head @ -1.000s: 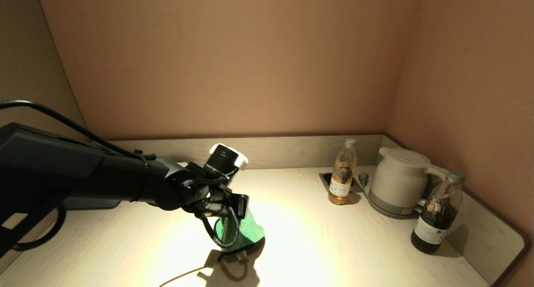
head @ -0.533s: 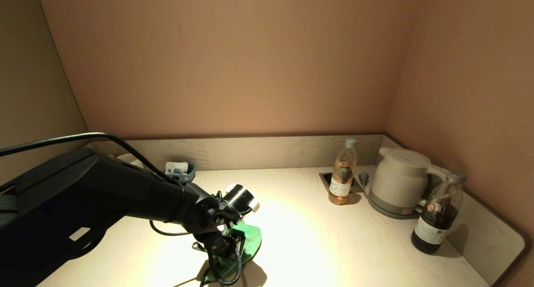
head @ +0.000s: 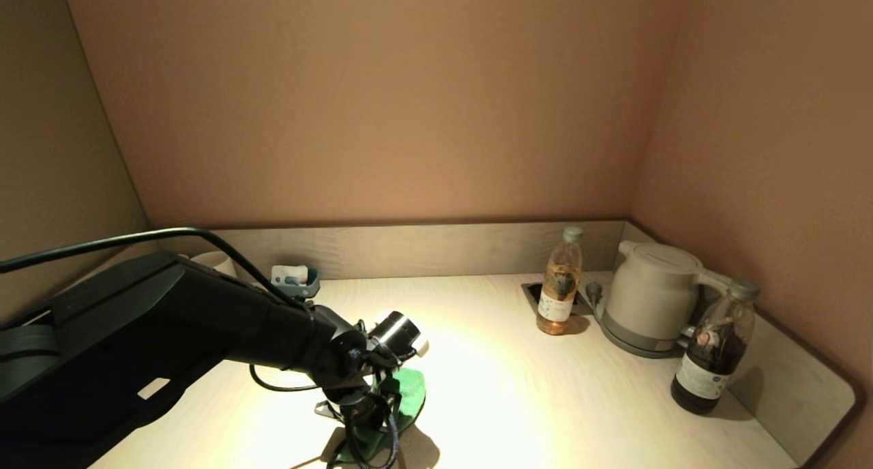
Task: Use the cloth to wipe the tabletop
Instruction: Sweep the stains on the table
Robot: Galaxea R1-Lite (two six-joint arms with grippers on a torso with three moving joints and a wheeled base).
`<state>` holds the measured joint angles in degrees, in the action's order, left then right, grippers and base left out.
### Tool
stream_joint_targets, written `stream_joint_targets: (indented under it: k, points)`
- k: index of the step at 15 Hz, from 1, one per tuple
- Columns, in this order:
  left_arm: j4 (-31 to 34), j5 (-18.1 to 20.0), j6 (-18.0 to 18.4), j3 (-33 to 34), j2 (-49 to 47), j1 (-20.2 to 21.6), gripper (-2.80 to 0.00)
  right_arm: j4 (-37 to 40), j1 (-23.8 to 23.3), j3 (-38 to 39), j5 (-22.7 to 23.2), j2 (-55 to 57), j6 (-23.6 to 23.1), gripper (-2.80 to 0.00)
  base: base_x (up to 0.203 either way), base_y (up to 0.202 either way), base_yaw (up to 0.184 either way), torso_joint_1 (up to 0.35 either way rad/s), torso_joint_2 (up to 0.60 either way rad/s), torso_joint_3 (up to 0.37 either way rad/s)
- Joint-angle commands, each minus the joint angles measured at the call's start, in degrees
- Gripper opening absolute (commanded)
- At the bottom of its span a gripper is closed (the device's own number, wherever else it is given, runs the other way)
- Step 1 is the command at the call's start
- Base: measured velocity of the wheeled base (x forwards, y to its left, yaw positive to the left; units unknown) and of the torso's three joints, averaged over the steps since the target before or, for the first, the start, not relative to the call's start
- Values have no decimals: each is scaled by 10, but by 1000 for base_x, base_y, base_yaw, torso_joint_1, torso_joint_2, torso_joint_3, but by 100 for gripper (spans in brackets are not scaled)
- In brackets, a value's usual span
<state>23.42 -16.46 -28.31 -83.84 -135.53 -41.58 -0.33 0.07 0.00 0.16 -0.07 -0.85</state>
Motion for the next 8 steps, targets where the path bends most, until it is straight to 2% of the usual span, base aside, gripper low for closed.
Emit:
stream_joint_targets:
  k: [1, 3, 8]
  points:
    - [1, -1, -1, -8, -12, 0, -280, 0, 1, 0, 0, 1, 0, -280, 0, 0, 0, 0, 0, 0]
    - [3, -1, 1, -76, -38, 0, -280, 0, 1, 0, 0, 1, 0, -280, 0, 0, 0, 0, 0, 0]
    - [21, -1, 2, -164, -82, 0, -280, 0, 1, 0, 0, 1, 0, -280, 0, 0, 0, 0, 0, 0]
